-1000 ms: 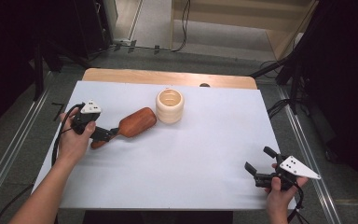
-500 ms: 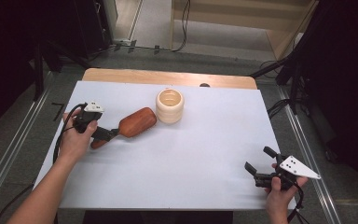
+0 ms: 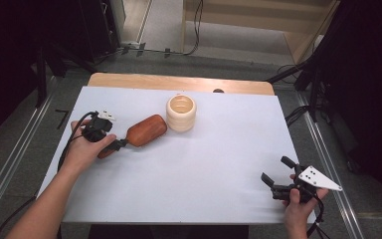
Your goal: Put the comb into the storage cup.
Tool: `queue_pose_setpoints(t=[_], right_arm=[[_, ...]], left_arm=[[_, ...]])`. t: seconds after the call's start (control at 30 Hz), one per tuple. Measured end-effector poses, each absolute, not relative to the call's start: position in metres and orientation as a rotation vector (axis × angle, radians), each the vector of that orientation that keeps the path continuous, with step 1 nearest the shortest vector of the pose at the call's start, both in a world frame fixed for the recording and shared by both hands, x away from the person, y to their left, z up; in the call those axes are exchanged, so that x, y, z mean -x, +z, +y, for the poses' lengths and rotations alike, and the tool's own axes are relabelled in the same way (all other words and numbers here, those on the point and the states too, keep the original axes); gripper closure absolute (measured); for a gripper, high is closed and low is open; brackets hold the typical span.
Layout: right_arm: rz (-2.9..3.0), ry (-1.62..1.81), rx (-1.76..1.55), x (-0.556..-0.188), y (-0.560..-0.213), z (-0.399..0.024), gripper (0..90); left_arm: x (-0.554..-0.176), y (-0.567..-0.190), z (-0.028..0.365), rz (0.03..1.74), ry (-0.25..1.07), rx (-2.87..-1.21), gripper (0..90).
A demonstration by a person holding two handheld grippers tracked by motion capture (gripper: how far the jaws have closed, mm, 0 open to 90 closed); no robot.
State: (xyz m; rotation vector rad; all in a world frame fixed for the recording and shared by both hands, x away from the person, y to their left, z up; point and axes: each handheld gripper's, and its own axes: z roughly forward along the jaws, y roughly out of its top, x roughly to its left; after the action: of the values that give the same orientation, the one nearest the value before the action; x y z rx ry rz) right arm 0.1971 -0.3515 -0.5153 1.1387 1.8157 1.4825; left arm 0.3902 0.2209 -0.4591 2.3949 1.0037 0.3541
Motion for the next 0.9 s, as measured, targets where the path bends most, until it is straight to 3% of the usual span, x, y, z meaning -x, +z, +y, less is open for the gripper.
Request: queue_pose_setpoints(t=[0.33, 0.67, 0.9], right_arm=[[1.819, 1.476, -1.142, -0.198, -0.515, -0.351, 0.0], [1.820, 1.474, -1.142, -0.198, -0.515, -0.351, 0.0], [1.819, 1.471, -1.139, -0.198, -0.516, -0.351, 0.0]], left_arm=[[-0.390, -0.467, 0.206, 0.920, 0.291, -2.517, 25.3], [-0.388, -0.475, 0.198, 0.865, 0.278, -2.585, 48.5], [-0.389, -0.475, 0.197, 0.825, 0.261, -2.615, 53.8]])
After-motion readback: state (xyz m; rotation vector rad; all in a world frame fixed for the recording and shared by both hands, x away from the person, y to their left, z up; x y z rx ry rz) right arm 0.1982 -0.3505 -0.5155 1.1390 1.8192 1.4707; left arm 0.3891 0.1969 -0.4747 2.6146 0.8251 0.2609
